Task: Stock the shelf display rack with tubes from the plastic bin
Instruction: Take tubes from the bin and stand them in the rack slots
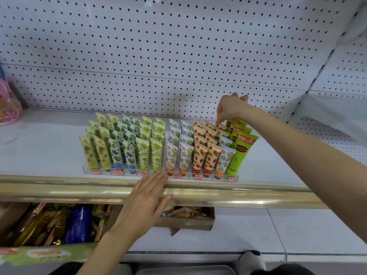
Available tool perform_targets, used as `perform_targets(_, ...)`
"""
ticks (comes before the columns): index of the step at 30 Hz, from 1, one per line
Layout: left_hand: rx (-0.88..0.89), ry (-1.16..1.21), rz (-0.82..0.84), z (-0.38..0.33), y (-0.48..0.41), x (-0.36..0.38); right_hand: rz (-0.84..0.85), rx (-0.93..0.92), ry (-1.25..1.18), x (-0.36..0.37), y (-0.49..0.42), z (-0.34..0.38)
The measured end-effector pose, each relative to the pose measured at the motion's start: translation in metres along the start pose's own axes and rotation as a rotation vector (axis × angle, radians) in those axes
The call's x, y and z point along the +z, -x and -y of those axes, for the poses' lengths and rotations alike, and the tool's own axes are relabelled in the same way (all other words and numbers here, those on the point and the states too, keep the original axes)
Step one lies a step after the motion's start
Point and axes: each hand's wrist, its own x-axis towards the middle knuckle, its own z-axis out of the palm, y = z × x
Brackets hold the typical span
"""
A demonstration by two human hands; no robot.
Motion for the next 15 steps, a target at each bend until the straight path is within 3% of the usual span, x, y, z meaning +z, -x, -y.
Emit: perform_targets(15, -0.008, -0.015, 0.002, -0.001, 0.0, -0.0013, -0.005, -0.021, 0.014, -0.0017, 0.0028, -0.0013)
